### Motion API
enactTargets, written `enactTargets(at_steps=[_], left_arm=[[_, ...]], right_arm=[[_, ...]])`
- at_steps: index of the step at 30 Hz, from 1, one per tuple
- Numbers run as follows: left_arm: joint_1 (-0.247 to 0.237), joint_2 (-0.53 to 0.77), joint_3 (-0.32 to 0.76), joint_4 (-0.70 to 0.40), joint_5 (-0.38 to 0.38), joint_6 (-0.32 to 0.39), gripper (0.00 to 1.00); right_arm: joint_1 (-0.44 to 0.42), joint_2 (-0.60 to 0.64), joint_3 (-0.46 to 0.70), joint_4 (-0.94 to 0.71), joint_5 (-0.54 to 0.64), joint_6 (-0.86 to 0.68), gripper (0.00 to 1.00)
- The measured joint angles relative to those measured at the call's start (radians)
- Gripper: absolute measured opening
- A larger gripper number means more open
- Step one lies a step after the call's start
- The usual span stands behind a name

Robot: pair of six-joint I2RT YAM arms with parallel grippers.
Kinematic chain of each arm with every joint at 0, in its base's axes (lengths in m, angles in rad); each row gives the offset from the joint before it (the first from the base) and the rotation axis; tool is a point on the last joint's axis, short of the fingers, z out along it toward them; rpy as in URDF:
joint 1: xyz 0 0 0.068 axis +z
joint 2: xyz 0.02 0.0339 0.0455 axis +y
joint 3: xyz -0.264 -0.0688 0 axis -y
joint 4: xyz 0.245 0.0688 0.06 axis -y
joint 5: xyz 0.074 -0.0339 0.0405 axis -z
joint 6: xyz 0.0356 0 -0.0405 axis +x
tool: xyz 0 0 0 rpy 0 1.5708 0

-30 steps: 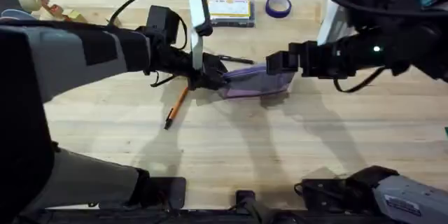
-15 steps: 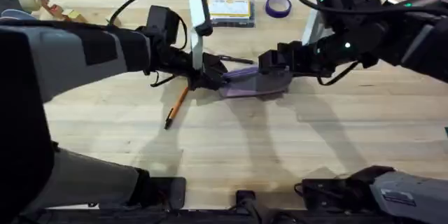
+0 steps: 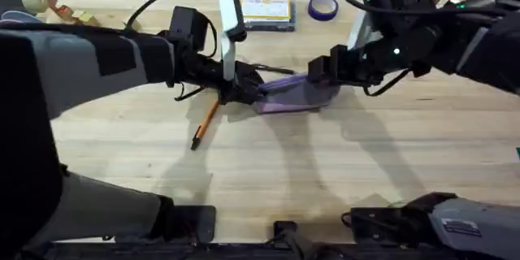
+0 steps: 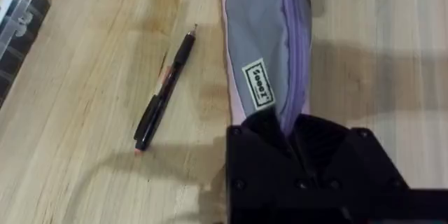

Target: Unzip the bag, pick up the pens from the table one at a time and place them inside, then zip the bag closed.

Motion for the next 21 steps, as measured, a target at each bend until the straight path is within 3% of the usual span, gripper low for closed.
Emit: enactTargets(at_steps=[11, 21], left_arm=[[0.000, 0.000, 0.000, 0.000, 0.000, 0.000, 0.042], [0.000, 0.000, 0.000, 0.000, 0.000, 0.000, 0.042]], right_arm=[[0.000, 0.000, 0.000, -0.012, 0.011, 0.003, 0.259], [0.001, 0.000, 0.000, -0.013, 0.010, 0.005, 0.136]])
